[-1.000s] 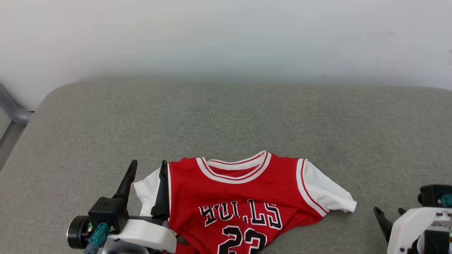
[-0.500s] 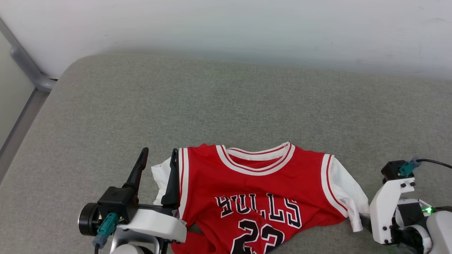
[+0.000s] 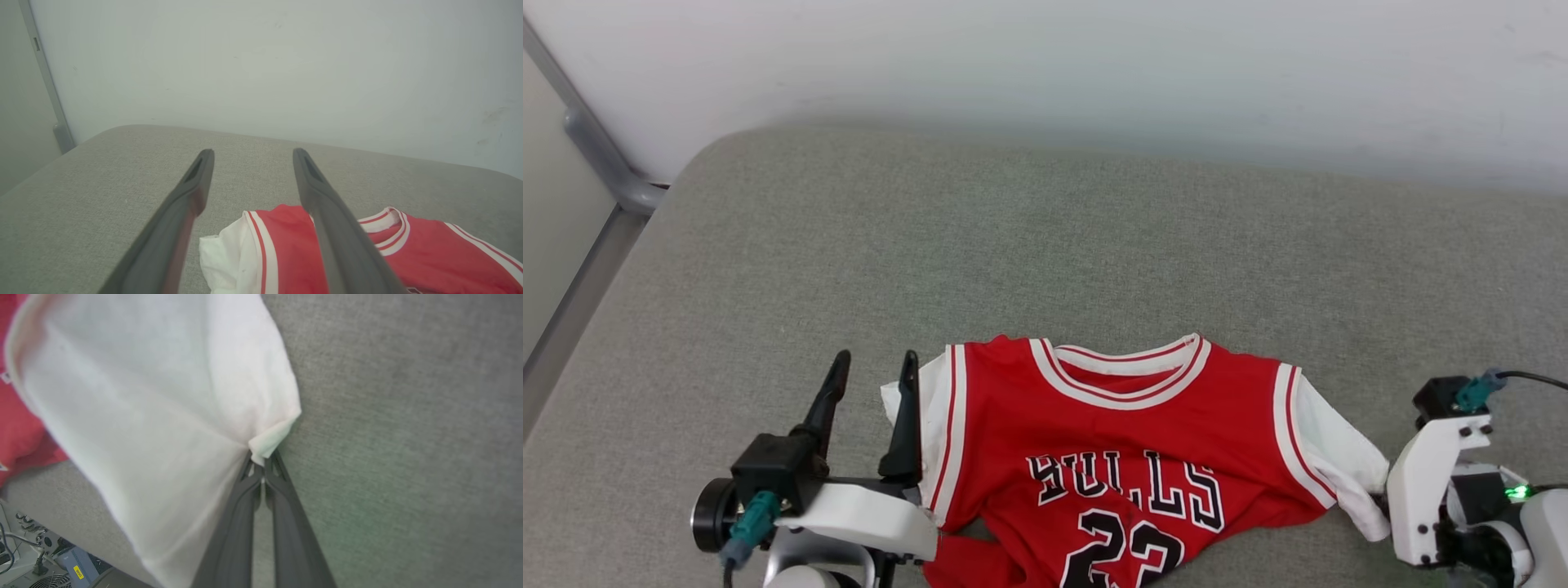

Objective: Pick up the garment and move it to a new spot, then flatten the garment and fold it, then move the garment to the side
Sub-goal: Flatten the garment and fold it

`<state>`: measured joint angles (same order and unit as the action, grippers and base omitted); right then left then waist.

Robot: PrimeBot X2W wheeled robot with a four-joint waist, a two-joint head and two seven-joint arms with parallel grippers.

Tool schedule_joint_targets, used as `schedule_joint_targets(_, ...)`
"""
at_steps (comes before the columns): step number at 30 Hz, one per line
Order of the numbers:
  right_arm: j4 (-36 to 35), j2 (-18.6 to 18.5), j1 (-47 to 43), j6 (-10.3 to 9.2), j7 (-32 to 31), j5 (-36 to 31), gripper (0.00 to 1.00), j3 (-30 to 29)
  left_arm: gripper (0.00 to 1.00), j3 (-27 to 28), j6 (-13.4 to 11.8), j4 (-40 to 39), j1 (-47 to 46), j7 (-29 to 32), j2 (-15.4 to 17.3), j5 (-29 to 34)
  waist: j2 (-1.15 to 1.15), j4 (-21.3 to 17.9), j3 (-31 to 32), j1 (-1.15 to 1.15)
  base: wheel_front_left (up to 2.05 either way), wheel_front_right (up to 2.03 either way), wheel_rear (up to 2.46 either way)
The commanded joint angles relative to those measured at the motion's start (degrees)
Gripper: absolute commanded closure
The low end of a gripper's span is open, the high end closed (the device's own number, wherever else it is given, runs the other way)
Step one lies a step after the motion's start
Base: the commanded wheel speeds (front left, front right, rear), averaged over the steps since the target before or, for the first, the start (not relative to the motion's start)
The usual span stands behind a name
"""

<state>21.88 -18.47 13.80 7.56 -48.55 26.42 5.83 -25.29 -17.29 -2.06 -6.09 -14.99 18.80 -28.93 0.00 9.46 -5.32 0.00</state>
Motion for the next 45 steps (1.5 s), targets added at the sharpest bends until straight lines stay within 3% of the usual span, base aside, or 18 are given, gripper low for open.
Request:
schedule_joint_targets(1,-0.61,-0.38,0.87,-0.13,1.52,-0.78,1.00,-0.92,0.00,0.59,0.28,0.30,0.51,0.34,0.53,-0.65,0.00,-0.29,0.57,0.00,0.00,0.00,0.00)
schedule_joint_targets(8,-6.56,-0.15,-0.89,-0.10,4.76,-3.70,1.00,-5.51,0.00,3.66,3.48,2.30,-2.74,9.86,5.69,-6.64,0.00,-2.20,1.29,0.00,0.00,0.00,0.00)
schedule_joint_targets(14,-12.18,0.85,-2.17,-0.10,3.87,-5.27,1.00,-7.01,0.00,3.47,8.40,6.59,-7.24,26.07,11.51,-13.61,0.00,-5.28,-0.44,0.00,0.00,0.00,0.00)
schedule_joint_targets(20,-15.61,2.17,-2.80,-0.10,3.06,-5.91,1.00,-7.59,0.00,3.41,12.10,13.01,-11.27,38.48,14.39,-20.32,0.00,-7.90,-2.88,0.00,0.00,0.00,0.00)
schedule_joint_targets(28,-16.75,3.51,-2.87,-0.10,3.15,-6.27,1.00,-8.00,0.00,1.84,15.94,18.96,-14.62,46.86,14.75,-24.62,0.00,-10.02,-5.28,0.00,0.00,0.00,0.00)
schedule_joint_targets(34,-16.82,3.84,-2.30,-0.10,3.42,-6.48,1.00,-8.16,0.00,-1.78,18.34,24.42,-16.08,52.81,12.82,-25.86,0.00,-10.68,-6.72,0.00,0.00,0.00,0.00)
schedule_joint_targets(35,-16.75,3.88,-2.18,-0.10,3.44,-6.46,1.00,-8.15,0.09,-2.37,18.53,25.47,-16.13,53.63,12.24,-26.04,0.00,-10.76,-6.82,0.00,0.00,0.00,0.00)
schedule_joint_targets(36,-16.69,3.87,-2.00,-0.10,3.42,-6.43,1.00,-8.10,0.51,-3.09,18.98,26.34,-16.25,54.59,11.58,-26.18,0.00,-10.85,-6.94,0.00,0.00,0.00,0.00)
schedule_joint_targets(38,-16.59,3.90,-1.72,-0.10,3.50,-6.42,1.00,-8.02,1.00,-4.05,19.70,27.84,-16.58,55.12,10.21,-26.32,0.00,-10.98,-7.10,0.00,0.00,0.00,0.00)
schedule_joint_targets(41,-16.62,3.91,-1.24,-0.10,3.72,-6.38,1.00,-7.90,1.00,-4.49,20.38,29.37,-17.68,54.00,9.08,-25.77,0.00,-11.14,-7.02,0.00,0.00,0.00,0.00)
schedule_joint_targets(45,-17.17,2.87,-0.08,-0.10,5.74,-7.50,1.00,-7.68,1.00,-3.62,20.21,30.18,-20.52,49.56,10.39,-23.35,0.00,-11.09,-5.92,0.00,0.00,0.00,0.00)
